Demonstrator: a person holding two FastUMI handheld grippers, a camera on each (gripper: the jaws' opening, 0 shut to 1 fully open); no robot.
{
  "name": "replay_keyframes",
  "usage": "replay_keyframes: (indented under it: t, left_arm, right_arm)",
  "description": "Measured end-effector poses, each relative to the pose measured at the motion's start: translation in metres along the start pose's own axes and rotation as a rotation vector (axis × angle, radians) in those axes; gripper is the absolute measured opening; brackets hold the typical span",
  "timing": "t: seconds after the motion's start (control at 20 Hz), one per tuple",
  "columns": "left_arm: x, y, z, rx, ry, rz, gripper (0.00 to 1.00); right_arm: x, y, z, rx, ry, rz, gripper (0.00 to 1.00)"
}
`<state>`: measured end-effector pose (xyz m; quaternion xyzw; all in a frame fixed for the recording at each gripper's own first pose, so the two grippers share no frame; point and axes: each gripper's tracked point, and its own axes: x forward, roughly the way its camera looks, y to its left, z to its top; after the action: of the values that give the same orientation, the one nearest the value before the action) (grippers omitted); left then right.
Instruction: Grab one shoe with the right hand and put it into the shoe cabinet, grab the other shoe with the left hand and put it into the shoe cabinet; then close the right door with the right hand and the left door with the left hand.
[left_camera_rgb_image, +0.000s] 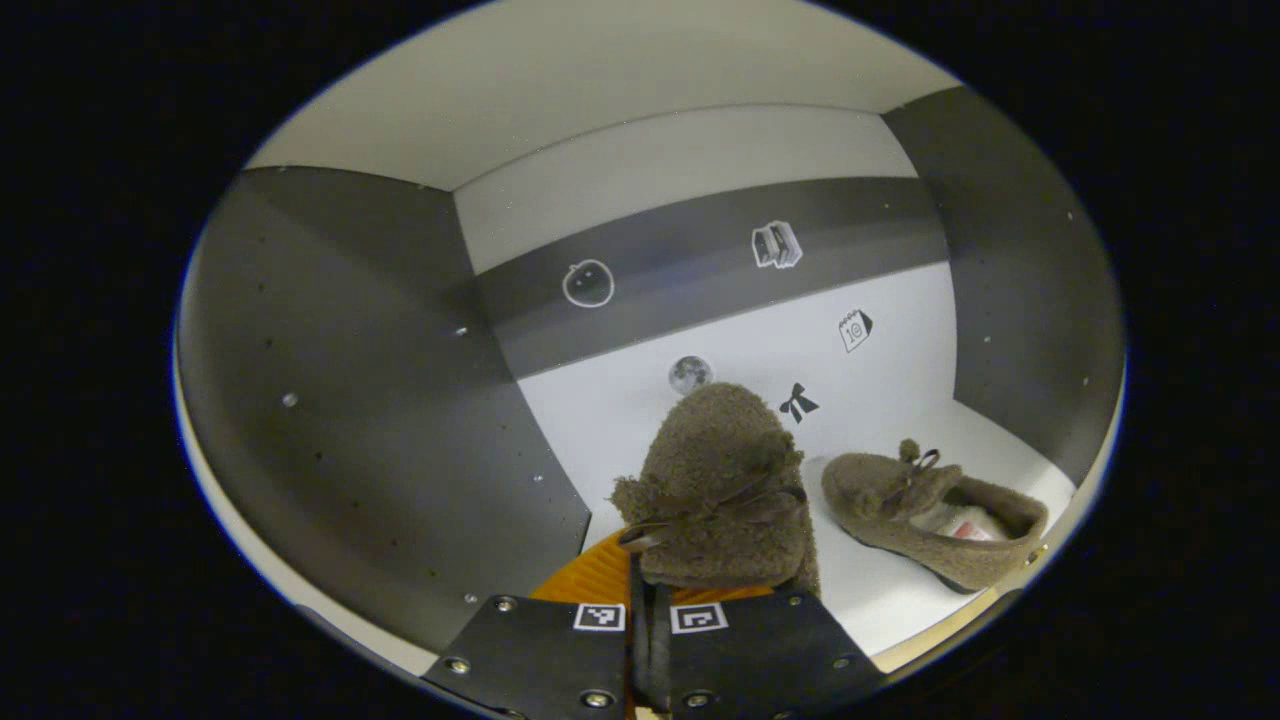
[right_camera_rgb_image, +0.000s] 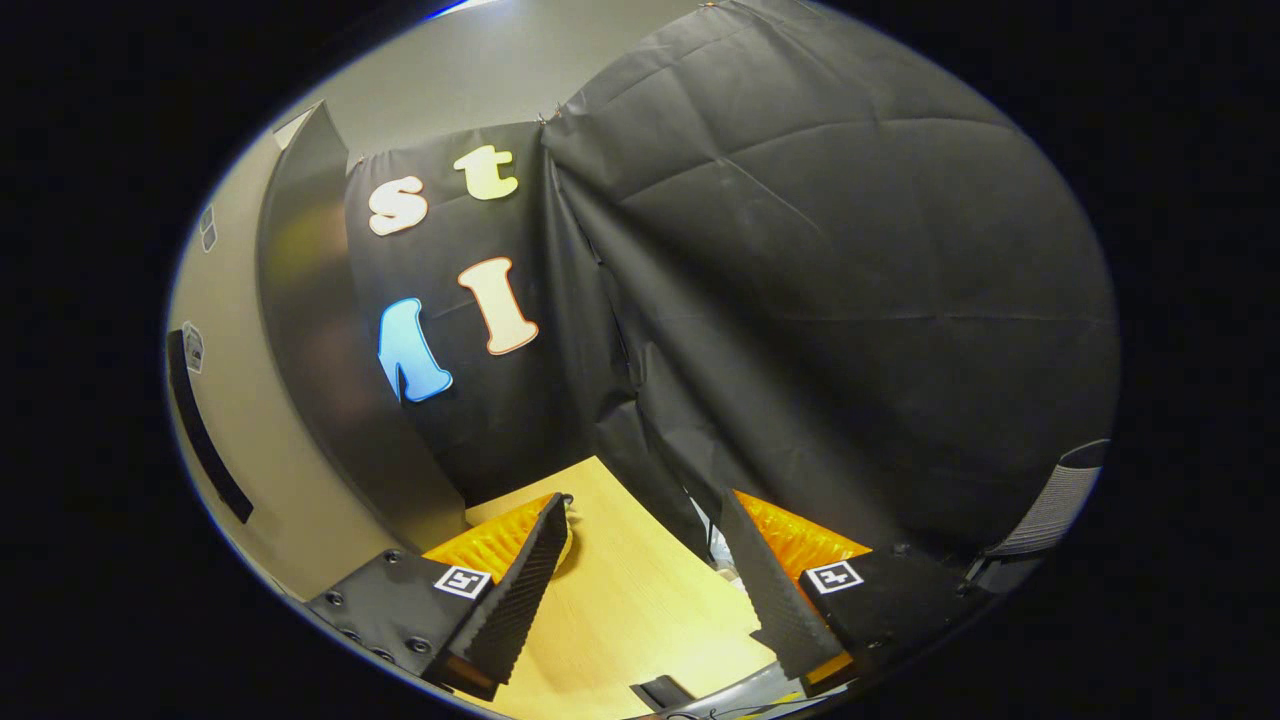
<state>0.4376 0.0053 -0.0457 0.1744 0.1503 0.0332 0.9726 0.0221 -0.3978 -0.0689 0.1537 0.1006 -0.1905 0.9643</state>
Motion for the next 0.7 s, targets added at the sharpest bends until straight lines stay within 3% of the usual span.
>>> replay_keyframes:
  t: [0.2,0.5,0.6,0.7]
  left_arm:
    - [0.028,-0.024,-0.023,-0.079,0.072,-0.056,0.02]
    - [0.034,-0.045,-0.03,-0.005,0.124,-0.111,0.13]
    - [0.028,-0.038,-0.031,0.034,0.132,-0.083,0.48]
    - [0.015,-0.033,-0.026,0.046,0.116,-0.078,0.74]
  right_arm:
    - [-0.008,-0.009,-0.024,-0.043,0.049,-0.039,0.99]
    - [-0.014,-0.004,-0.051,-0.027,0.106,-0.029,0.98]
    - [-0.014,0.002,-0.05,-0.029,0.108,-0.014,0.99]
    - [-0.014,0.008,-0.045,-0.04,0.1,0.009,0.99]
